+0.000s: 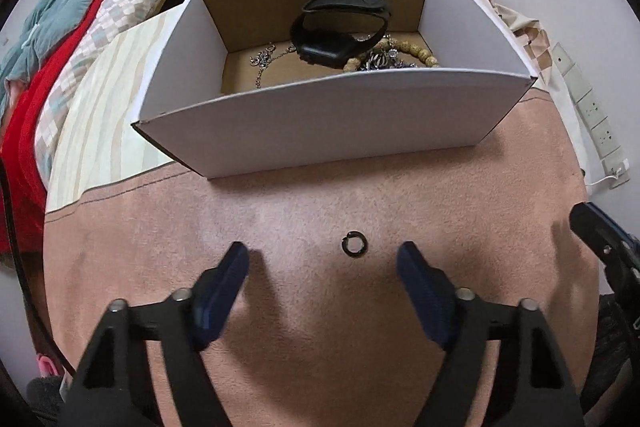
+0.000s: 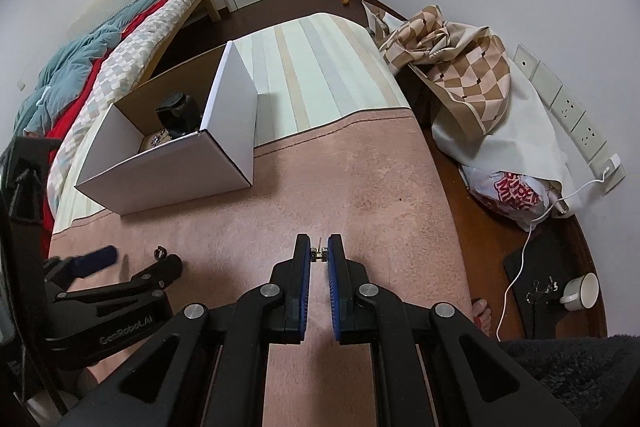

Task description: Organize jewelry

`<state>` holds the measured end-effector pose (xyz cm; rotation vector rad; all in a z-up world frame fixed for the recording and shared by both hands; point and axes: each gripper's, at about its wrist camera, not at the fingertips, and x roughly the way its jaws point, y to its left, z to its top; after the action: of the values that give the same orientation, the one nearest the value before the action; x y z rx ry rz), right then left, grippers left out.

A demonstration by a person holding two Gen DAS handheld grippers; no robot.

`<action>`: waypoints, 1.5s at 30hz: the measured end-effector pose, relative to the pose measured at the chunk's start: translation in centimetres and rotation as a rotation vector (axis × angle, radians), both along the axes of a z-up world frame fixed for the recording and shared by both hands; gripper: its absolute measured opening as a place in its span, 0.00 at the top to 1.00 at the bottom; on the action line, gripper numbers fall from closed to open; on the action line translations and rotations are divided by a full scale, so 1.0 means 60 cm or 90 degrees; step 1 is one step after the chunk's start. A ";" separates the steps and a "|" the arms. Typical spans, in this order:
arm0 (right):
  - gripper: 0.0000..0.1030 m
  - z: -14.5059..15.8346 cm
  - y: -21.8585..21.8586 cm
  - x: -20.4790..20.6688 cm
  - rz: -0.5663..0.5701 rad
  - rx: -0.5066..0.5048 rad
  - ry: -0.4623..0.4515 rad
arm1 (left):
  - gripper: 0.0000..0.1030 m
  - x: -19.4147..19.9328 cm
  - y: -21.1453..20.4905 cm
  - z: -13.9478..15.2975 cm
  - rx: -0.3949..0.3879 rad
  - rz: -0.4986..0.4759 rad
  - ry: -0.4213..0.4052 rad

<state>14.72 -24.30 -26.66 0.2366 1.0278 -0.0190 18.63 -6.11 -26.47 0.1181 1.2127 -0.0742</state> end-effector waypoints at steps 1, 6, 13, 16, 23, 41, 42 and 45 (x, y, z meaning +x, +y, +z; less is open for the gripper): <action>0.91 0.000 0.000 -0.001 0.000 0.000 0.000 | 0.41 -0.001 0.001 0.001 -0.009 -0.001 -0.001; 0.91 0.000 -0.002 -0.001 0.000 0.000 0.000 | 0.65 -0.007 -0.006 0.006 -0.024 -0.009 -0.006; 0.91 0.003 -0.003 -0.003 -0.002 0.000 -0.006 | 0.92 -0.010 -0.010 0.008 -0.027 -0.015 -0.009; 0.91 0.007 -0.002 -0.004 -0.003 0.002 -0.012 | 0.94 -0.012 -0.008 0.011 -0.028 -0.014 -0.015; 0.91 0.022 0.004 -0.009 0.001 0.004 -0.026 | 0.95 -0.017 -0.002 0.035 -0.031 -0.019 -0.042; 0.91 0.064 0.008 -0.007 -0.001 0.020 -0.060 | 0.90 -0.011 0.051 0.063 -0.086 0.023 -0.051; 0.91 0.064 0.007 -0.009 -0.003 0.020 -0.060 | 0.90 -0.008 0.060 0.048 -0.096 0.039 -0.031; 0.91 0.060 0.004 -0.008 -0.009 0.023 -0.056 | 0.87 -0.005 0.066 0.028 -0.102 0.052 -0.015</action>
<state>14.25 -24.07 -23.03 0.2749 0.9404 -0.0025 18.33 -2.14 -24.77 -0.0696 1.1815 -0.0980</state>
